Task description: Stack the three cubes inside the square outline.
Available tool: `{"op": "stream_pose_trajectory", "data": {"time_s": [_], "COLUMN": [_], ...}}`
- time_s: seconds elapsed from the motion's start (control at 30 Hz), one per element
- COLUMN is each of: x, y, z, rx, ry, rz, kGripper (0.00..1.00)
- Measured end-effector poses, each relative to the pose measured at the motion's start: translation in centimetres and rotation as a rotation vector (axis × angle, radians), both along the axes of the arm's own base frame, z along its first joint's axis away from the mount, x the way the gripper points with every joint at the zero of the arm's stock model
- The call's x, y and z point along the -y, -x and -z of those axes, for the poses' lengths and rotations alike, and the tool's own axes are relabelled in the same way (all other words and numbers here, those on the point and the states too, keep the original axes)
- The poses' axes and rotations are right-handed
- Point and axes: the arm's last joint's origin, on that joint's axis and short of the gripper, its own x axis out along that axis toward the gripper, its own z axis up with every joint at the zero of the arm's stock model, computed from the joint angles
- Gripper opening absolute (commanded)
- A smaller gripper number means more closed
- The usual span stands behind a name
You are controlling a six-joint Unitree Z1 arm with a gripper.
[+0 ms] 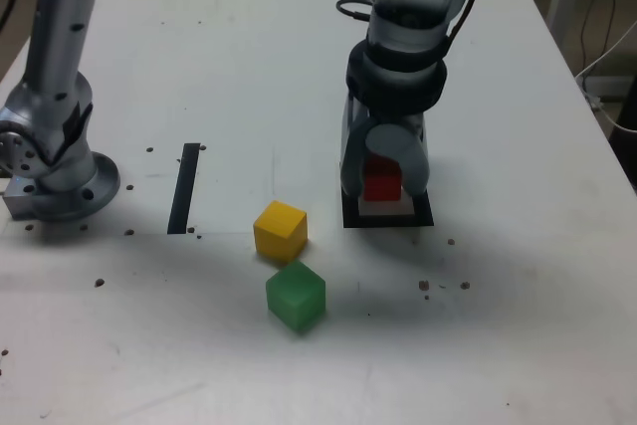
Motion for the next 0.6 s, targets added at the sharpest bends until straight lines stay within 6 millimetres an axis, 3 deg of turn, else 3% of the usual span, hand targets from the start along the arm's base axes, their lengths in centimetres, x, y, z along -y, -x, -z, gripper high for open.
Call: {"op": "stream_pose_trajectory", "data": {"time_s": [0.13,0.33,0.6], "x": [-0.14,-0.14,-0.17], "y": [-0.16,-0.2,0.05], "z": [0.41,0.43,0.54], "rx": [-0.012,-0.009,-0.016], "ry": [0.002,0.003,0.002], "rz": [0.005,0.007,0.007], "kGripper": [0.55,0.95,0.99]}}
